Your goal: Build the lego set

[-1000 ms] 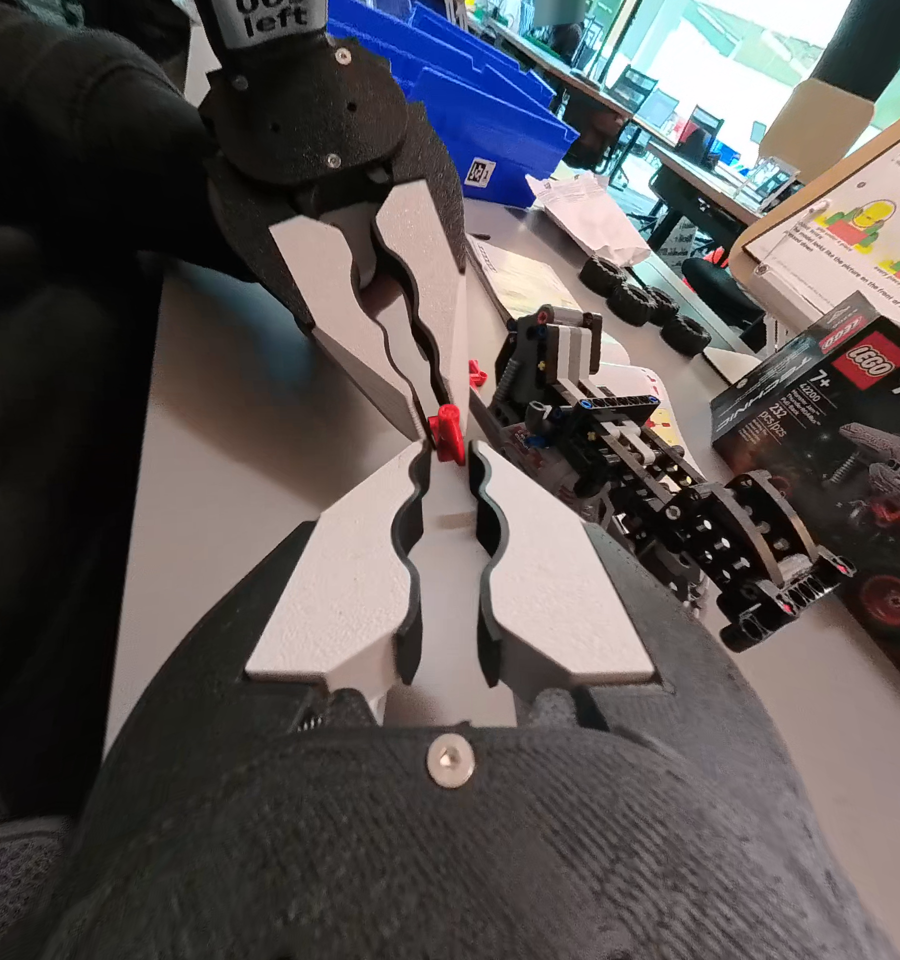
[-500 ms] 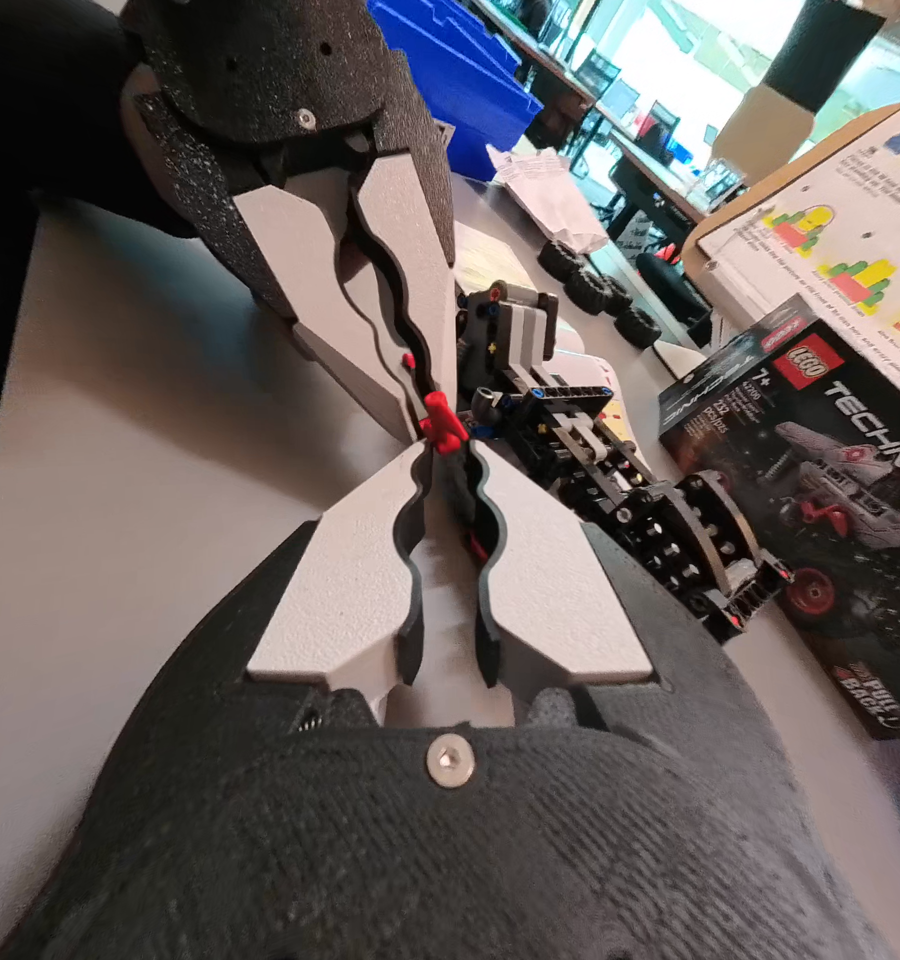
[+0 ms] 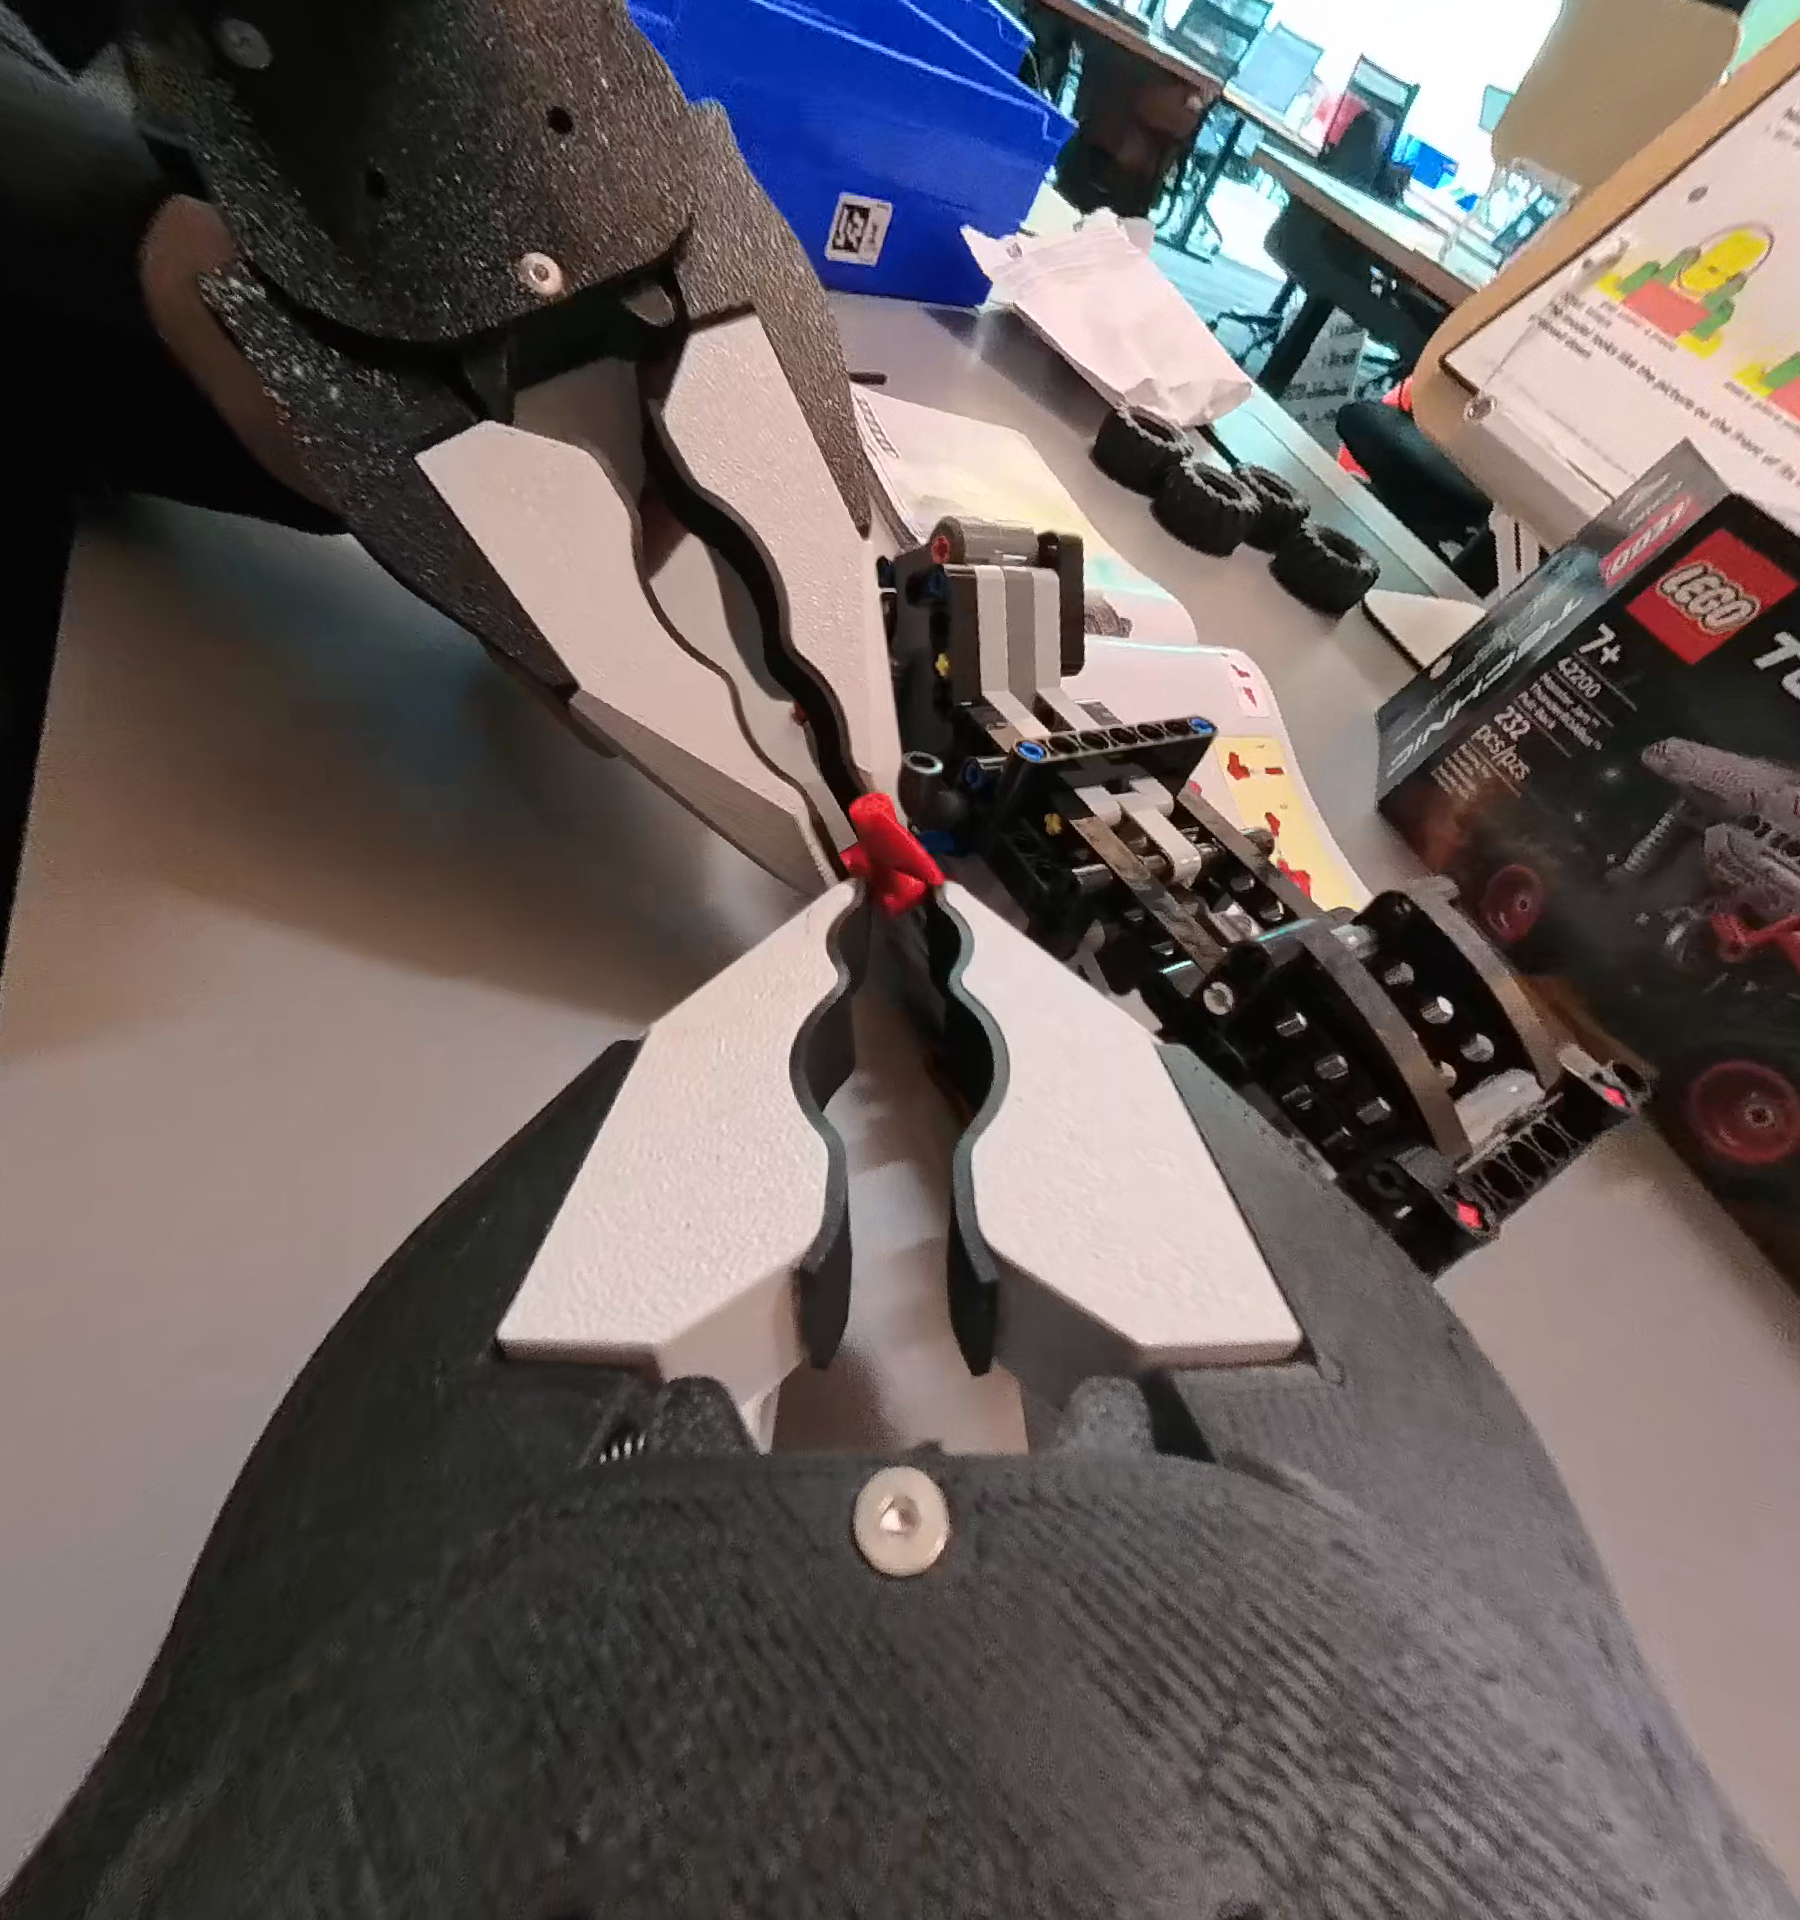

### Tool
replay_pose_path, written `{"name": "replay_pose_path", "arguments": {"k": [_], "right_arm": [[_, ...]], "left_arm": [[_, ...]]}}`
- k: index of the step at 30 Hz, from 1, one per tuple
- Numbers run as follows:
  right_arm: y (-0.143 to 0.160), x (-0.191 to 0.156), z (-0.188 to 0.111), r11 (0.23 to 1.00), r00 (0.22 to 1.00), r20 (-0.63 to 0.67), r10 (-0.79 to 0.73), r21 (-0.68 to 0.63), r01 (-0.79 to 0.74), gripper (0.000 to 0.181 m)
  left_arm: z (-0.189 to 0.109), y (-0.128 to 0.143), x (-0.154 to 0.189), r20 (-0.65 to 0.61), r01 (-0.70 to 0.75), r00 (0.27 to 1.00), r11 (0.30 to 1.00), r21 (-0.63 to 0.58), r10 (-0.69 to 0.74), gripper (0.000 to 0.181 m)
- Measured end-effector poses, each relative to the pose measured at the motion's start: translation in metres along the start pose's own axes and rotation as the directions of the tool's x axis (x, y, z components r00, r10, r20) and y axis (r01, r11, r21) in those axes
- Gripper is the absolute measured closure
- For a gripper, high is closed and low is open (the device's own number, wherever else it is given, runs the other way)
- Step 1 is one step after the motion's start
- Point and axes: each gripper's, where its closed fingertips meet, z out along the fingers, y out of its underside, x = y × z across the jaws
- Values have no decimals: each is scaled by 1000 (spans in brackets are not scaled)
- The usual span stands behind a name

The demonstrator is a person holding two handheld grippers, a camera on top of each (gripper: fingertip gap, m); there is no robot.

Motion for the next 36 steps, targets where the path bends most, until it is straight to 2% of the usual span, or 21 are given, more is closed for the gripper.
{"name": "replay_pose_path", "arguments": {"k": [1,5,9,15,19,22,27,29,31,32,34,36], "right_arm": [[2,1,1,1000,1000,-13,-1,-16,1,173],[7,3,1,998,998,-60,-32,-51,29,174],[15,3,-2,993,996,-89,19,-113,-29,167],[7,4,-11,996,989,-148,18,-83,-30,167],[6,0,-9,992,986,-162,-24,-127,3,165],[2,-1,-11,989,985,-174,-9,-145,-16,162],[-4,-2,-19,987,978,-184,96,-111,-118,153],[-2,-2,-24,978,969,-193,156,-109,-179,145],[-3,1,-32,948,937,-201,285,-84,-307,134],[-7,2,-36,921,909,-185,373,-47,-388,127],[-17,4,-42,819,812,-111,573,50,-572,123],[-22,0,-41,721,723,-6,691,77,-688,117]], "left_arm": [[0,1,-1,5,12,1000,1000,-6,-12,176],[0,2,-2,-1,32,999,999,-8,-32,176],[3,7,0,2,15,1000,999,-38,-15,176],[4,5,0,5,43,999,999,-24,-42,176],[4,4,2,10,23,1000,1000,-22,-23,176],[3,3,6,24,-15,1000,1000,-18,16,176],[2,2,11,47,-111,993,994,-22,112,175],[-1,-1,9,92,-168,981,986,-13,169,176],[-7,-7,4,180,-275,946,962,6,269,176],[-12,-12,1,246,-358,906,934,13,344,176],[-23,-22,-5,392,-534,772,845,-28,501,176],[-32,-32,-8,496,-674,599,730,-112,629,176]]}}
